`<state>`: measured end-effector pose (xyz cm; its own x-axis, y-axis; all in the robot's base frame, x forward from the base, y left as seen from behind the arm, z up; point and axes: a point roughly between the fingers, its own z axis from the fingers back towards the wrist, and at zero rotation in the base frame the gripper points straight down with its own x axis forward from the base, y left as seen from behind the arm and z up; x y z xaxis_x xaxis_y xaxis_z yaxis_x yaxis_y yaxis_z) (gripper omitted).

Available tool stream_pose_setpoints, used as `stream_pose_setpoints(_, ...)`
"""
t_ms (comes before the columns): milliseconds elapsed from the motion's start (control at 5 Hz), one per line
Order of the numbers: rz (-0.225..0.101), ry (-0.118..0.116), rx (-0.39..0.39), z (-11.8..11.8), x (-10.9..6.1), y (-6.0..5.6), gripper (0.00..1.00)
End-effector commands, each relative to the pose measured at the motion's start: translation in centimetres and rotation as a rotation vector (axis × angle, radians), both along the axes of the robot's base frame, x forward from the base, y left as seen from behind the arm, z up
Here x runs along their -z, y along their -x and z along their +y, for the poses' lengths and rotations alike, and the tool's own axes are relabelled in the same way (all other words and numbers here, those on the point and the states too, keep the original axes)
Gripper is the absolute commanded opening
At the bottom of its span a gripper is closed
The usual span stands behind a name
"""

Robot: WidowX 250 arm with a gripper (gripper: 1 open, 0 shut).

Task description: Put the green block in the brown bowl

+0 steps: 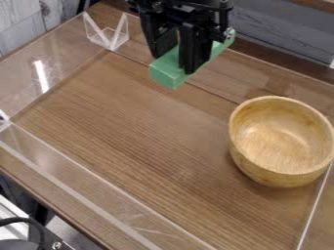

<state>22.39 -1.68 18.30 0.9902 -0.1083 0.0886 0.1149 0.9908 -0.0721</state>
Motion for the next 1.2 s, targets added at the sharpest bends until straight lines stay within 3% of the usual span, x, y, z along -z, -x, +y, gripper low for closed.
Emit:
stream_pose_setpoints(0, -0.052, 0.0, 0.033, -3.1, -0.7, -0.5, 0.0)
stream_pose_setpoints(200, -0.06, -0.009, 0.071, -7.6, -0.1, -1.3, 0.0)
stream_pose_setpoints(400, -0.08, -0.011, 0.09, -10.4, 0.4, -2.3, 0.0)
stream_pose_setpoints(600, -0.101, -0.016, 0.088, -12.3, 2.1, -2.3, 0.0)
stream_pose_setpoints(1000, -0.138, -0.017, 0.042, -11.5, 3.1, -3.1, 0.0)
